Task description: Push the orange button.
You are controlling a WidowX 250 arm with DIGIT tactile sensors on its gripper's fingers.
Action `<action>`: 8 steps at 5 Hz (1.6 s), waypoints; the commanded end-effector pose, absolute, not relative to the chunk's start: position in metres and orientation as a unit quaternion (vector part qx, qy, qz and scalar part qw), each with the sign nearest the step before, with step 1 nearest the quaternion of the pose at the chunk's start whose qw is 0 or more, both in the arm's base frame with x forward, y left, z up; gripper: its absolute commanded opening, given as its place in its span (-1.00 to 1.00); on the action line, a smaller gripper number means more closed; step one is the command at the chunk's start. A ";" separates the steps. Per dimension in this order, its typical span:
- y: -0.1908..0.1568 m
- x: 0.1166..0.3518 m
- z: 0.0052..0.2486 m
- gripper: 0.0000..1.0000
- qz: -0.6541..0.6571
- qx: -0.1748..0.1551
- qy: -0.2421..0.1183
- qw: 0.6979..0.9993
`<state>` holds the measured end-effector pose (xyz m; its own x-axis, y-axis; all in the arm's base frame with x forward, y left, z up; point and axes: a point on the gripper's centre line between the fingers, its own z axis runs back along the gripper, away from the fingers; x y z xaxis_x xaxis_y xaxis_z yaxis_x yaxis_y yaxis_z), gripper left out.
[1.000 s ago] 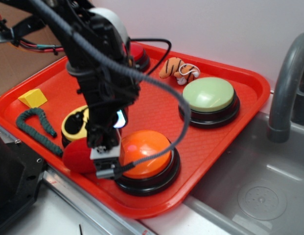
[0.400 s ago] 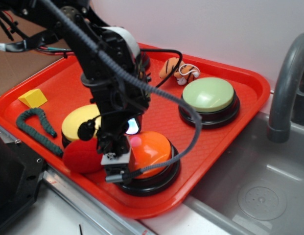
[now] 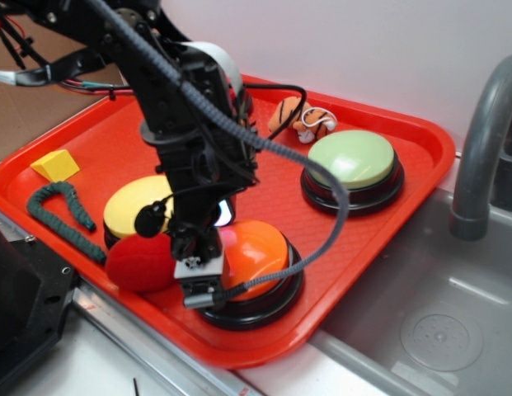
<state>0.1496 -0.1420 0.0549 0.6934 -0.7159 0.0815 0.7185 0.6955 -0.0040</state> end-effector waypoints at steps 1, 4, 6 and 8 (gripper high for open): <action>-0.144 0.139 0.087 1.00 -0.348 -0.050 -0.094 0.931; -0.133 0.140 0.103 1.00 -0.292 -0.057 -0.109 0.948; -0.137 0.143 0.120 1.00 -0.277 -0.046 -0.113 0.953; -0.133 0.148 0.135 1.00 -0.252 -0.039 -0.115 0.960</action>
<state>0.1520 -0.1246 0.1218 0.8511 -0.4891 0.1906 0.4999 0.8660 -0.0097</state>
